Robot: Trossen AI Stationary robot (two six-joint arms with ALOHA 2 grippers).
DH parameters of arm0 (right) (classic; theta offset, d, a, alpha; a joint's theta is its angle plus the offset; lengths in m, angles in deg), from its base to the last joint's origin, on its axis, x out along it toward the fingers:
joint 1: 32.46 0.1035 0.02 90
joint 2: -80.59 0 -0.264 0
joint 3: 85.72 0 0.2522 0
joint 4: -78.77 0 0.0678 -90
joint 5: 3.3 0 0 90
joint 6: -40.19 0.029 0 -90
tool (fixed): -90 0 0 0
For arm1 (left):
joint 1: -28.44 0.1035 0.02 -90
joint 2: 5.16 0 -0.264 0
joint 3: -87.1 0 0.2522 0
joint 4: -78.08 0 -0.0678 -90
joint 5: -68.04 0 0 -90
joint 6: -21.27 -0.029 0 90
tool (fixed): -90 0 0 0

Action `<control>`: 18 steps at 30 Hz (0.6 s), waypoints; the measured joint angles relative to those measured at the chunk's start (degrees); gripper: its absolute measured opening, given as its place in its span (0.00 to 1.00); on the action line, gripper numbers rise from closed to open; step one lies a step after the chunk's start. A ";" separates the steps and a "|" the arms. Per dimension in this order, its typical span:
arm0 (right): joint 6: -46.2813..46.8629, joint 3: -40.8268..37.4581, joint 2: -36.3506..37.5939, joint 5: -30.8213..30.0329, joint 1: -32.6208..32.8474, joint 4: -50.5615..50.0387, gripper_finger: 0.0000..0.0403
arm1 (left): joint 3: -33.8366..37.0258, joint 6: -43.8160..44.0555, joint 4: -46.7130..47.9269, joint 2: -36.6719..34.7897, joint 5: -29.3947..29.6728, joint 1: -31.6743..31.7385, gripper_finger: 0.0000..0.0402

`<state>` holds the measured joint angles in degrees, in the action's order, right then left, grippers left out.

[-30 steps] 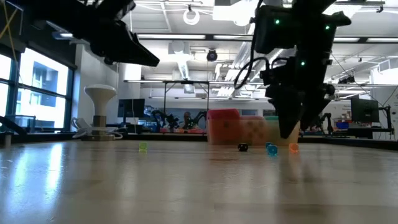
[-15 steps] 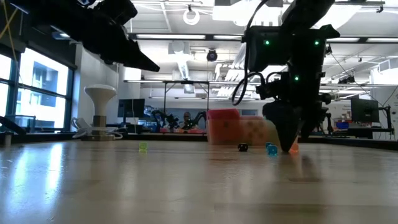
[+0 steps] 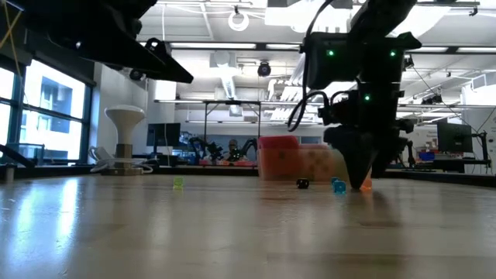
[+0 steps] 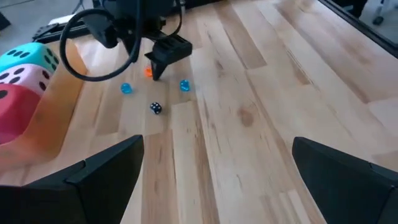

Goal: Pick & Place Dice
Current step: Put the small orange die into the orange bin

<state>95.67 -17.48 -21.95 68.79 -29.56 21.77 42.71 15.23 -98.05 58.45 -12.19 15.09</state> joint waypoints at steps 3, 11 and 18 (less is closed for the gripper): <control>-0.23 -0.02 -0.05 0.71 -0.39 0.71 0.67 | 0.00 0.74 -0.62 0.00 0.43 0.13 1.00; -0.51 -0.07 -0.07 2.08 -0.66 1.31 0.43 | 0.00 2.95 -0.90 0.00 0.59 0.20 1.00; -3.40 -0.04 -0.07 3.25 -0.79 1.78 0.26 | 0.00 3.08 -1.08 0.01 0.59 0.20 1.00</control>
<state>92.26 -17.52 -22.02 72.04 -30.35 23.55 42.71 18.31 -99.13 58.46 -11.61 15.29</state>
